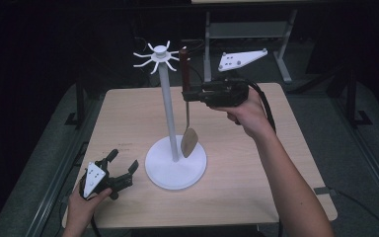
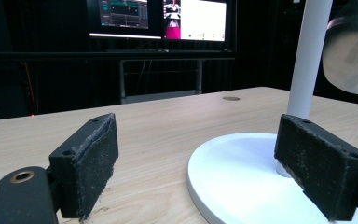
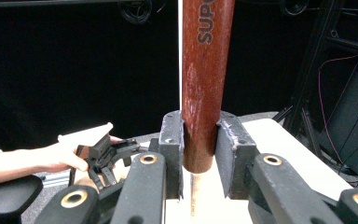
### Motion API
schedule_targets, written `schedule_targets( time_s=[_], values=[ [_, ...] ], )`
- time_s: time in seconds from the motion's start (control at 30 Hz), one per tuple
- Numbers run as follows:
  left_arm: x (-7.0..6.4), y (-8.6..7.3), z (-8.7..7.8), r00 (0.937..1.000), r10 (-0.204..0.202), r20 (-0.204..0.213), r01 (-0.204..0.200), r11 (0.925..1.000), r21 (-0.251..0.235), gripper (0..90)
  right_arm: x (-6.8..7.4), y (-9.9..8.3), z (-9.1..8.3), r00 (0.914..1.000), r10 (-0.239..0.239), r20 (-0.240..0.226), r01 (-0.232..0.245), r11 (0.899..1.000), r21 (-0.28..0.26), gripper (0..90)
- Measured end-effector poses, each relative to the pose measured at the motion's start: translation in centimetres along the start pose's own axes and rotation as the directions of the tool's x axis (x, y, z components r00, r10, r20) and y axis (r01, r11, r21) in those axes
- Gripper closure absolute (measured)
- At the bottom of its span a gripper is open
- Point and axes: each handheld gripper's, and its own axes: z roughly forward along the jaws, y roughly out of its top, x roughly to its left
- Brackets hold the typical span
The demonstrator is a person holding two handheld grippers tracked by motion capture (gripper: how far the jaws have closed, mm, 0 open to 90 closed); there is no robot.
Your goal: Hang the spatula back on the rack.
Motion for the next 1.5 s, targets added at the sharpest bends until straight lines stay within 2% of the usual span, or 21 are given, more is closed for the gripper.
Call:
schedule_targets(
  time_s=[0.17,0.33,0.4,0.77,0.8,0.97,1.13,1.23,1.27,1.3,1.5],
  values=[
    [0.0,0.0,0.0,1.0000,-0.002,0.001,0.002,1.0000,-0.007,13.0,0.0,0.1,0.6,1.0000,-0.003,-0.001,0.003,1.000,0.015,72.3],
    [0.0,0.0,0.0,1.0000,0.000,0.003,0.001,1.0000,-0.010,13.1,0.2,-0.5,0.2,0.9997,-0.005,0.024,0.006,1.000,-0.020,67.2],
    [0.0,0.0,0.0,1.0000,-0.002,0.003,0.002,0.9999,-0.011,13.0,0.3,-0.8,-0.1,0.9998,0.005,0.017,-0.005,1.000,-0.029,64.4],
    [0.0,0.0,0.0,1.0000,-0.002,0.002,0.002,0.9999,-0.013,13.0,0.3,-3.2,-1.7,0.9955,0.033,0.089,-0.032,0.999,-0.022,51.3],
    [0.0,0.0,0.0,1.0000,-0.003,0.002,0.003,0.9999,-0.013,13.0,0.2,-3.6,-2.0,0.9931,0.035,0.112,-0.033,0.999,-0.016,50.0],
    [0.0,0.0,0.0,1.0000,-0.002,0.002,0.002,0.9999,-0.012,13.0,0.3,-4.7,-2.7,0.9868,0.043,0.156,-0.043,0.999,-0.002,43.7],
    [0.0,-0.1,0.0,1.0000,-0.001,0.002,0.001,0.9999,-0.014,13.0,0.3,-6.2,-3.3,0.9772,0.060,0.204,-0.063,0.998,0.009,41.3],
    [0.0,-0.1,0.0,1.0000,-0.001,0.003,0.001,0.9999,-0.014,13.0,0.2,-6.9,-3.6,0.9742,0.064,0.217,-0.069,0.998,0.013,40.5],
    [0.0,-0.1,0.0,1.0000,0.000,0.002,0.000,0.9999,-0.013,13.0,0.3,-7.5,-3.8,0.9697,0.075,0.232,-0.082,0.996,0.019,39.9],
    [0.0,-0.1,0.0,1.0000,-0.001,0.002,0.001,0.9999,-0.014,13.0,0.3,-7.5,-3.8,0.9697,0.075,0.232,-0.082,0.996,0.019,39.9],
    [0.0,-0.1,0.0,1.0000,0.000,0.002,0.000,0.9999,-0.013,13.0,0.4,-9.4,-4.5,0.9555,0.075,0.285,-0.096,0.994,0.061,37.2]
  ],
)
